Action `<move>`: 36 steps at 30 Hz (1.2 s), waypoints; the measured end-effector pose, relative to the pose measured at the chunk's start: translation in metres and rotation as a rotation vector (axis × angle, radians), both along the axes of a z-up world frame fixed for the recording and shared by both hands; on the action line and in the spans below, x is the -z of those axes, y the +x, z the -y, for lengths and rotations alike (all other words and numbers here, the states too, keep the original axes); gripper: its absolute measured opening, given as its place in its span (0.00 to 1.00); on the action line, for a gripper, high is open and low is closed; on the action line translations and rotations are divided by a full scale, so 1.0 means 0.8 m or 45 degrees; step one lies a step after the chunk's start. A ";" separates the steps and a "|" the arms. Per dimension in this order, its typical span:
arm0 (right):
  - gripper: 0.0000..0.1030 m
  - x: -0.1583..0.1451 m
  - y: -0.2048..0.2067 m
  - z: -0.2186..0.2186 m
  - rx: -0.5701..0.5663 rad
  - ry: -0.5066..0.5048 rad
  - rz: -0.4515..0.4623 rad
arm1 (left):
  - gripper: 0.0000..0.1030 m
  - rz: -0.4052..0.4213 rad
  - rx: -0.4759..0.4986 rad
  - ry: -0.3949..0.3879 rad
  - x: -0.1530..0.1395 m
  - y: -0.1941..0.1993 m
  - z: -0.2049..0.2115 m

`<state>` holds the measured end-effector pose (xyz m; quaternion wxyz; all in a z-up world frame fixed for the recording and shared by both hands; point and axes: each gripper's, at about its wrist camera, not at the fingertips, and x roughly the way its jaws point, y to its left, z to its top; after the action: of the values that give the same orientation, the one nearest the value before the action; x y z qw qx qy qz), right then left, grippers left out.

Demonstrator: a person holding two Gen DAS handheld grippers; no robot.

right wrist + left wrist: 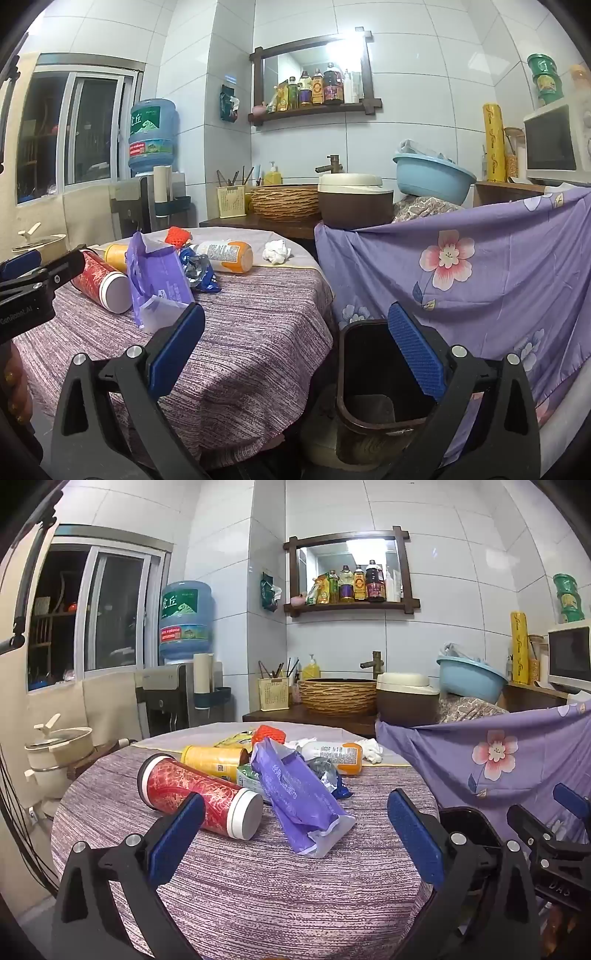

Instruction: Collect trash

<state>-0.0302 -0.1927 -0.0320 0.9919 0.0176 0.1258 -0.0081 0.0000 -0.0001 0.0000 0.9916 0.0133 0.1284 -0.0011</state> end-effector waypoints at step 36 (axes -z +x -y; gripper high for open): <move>0.95 0.005 -0.001 -0.002 -0.005 0.001 -0.003 | 0.95 -0.002 0.001 -0.004 0.000 -0.002 -0.002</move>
<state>-0.0314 -0.1915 -0.0358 0.9917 0.0176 0.1272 -0.0062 -0.0016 0.0012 -0.0002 0.9915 0.0117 0.1293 -0.0018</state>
